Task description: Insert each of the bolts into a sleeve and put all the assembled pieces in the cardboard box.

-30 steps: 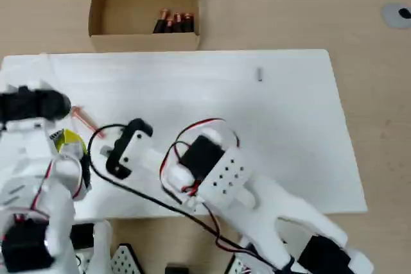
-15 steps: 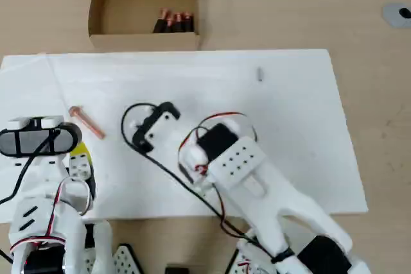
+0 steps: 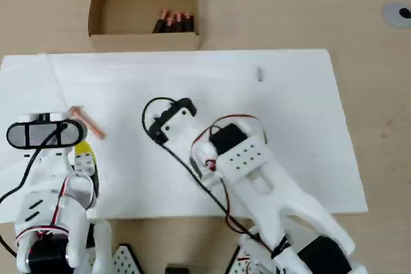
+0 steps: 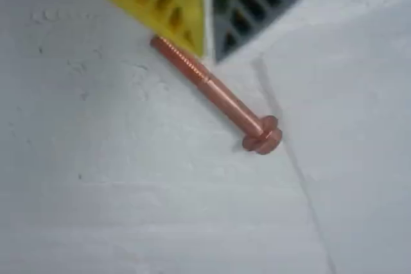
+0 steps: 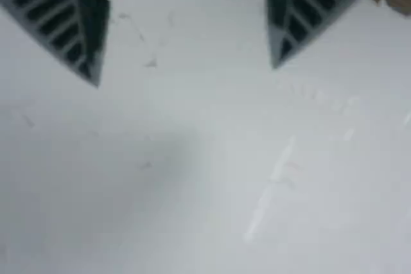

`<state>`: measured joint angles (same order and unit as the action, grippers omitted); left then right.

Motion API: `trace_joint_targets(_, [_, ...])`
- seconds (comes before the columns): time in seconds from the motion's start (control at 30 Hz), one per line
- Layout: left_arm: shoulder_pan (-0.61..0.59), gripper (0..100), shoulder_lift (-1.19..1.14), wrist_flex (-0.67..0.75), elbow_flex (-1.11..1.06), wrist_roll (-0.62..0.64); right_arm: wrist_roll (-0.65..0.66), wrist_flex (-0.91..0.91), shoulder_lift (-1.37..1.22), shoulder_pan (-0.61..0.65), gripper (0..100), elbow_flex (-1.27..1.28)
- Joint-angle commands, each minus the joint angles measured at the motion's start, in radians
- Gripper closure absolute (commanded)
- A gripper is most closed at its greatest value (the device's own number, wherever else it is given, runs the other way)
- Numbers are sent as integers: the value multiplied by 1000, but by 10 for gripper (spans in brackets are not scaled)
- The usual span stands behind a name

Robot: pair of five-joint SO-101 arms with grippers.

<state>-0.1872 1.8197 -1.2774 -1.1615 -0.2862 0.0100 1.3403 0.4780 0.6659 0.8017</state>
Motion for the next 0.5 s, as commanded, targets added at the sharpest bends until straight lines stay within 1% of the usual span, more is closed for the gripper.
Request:
trace_joint_targets(0.0, [28,991,4,58,-84,-2,-2,-52,30,-25,792,56])
trace_joint_targets(0.1, [32,991,4,123,-203,-2,-2,-186,31,-25,792,170])
trace_joint_targets(0.3, [29,991,4,310,-425,0,-2,-451,35,-25,792,372])
trace_joint_targets(0.47, [29,992,4,399,-525,80,-3,-460,36,-25,792,392])
